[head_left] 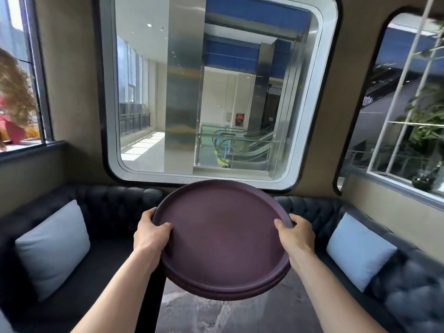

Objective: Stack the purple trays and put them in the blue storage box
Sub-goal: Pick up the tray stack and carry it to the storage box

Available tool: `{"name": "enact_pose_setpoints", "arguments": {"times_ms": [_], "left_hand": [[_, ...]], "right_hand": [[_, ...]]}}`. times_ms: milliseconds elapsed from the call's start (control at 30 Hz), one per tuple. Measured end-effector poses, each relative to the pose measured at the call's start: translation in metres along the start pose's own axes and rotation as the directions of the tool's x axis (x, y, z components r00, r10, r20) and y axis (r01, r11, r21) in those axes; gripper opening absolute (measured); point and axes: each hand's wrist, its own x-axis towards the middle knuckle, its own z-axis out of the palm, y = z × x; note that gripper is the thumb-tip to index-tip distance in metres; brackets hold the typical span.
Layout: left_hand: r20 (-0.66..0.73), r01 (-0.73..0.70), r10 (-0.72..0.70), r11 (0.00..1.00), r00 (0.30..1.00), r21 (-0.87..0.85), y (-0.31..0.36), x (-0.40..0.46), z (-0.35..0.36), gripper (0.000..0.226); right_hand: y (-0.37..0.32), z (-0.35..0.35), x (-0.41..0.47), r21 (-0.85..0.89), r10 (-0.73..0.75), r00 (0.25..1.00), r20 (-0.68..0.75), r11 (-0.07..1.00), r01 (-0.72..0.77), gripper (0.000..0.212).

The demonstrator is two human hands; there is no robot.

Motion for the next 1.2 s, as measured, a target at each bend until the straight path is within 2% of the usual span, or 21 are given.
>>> {"name": "enact_pose_setpoints", "arguments": {"times_ms": [267,400,533,700,900,1000,1067,1200], "left_hand": [[0.128,0.002,-0.004,1.000,0.992,0.015,0.005,-0.033,0.077,0.057],[0.291,0.061,-0.049,0.998,0.955,-0.031,0.006,-0.069,0.145,0.039],[0.366,0.041,-0.033,0.999,0.930,-0.015,0.007,-0.122,0.220,0.014],[0.457,0.016,-0.044,0.998,0.888,0.065,0.004,-0.196,0.298,0.020],[0.648,0.198,-0.183,0.979,0.740,0.050,0.001,-0.276,0.371,0.019],[0.699,0.216,-0.190,0.975,0.689,0.052,0.002,-0.307,0.395,0.019],[0.711,0.206,-0.193,0.976,0.677,0.069,0.001,-0.323,0.406,0.022],[0.685,0.195,-0.210,0.976,0.697,0.101,-0.004,-0.347,0.420,0.031]], "right_hand": [[0.035,-0.079,0.020,0.009,0.086,0.983,-0.164,0.996,-0.085,0.038],[0.070,-0.161,0.031,0.026,0.133,0.936,-0.326,0.991,-0.132,0.021],[0.105,-0.257,0.040,-0.039,0.196,0.897,-0.396,0.973,-0.229,0.023],[0.154,-0.373,0.032,-0.067,0.251,0.847,-0.468,0.946,-0.317,0.034],[0.192,-0.478,0.013,-0.104,0.240,0.767,-0.594,0.923,-0.370,0.036],[0.209,-0.512,0.006,-0.090,0.243,0.740,-0.628,0.921,-0.379,0.033],[0.217,-0.527,0.003,-0.097,0.228,0.726,-0.649,0.922,-0.376,0.032],[0.228,-0.549,-0.004,-0.047,0.265,0.711,-0.651,0.921,-0.387,0.036]]}}
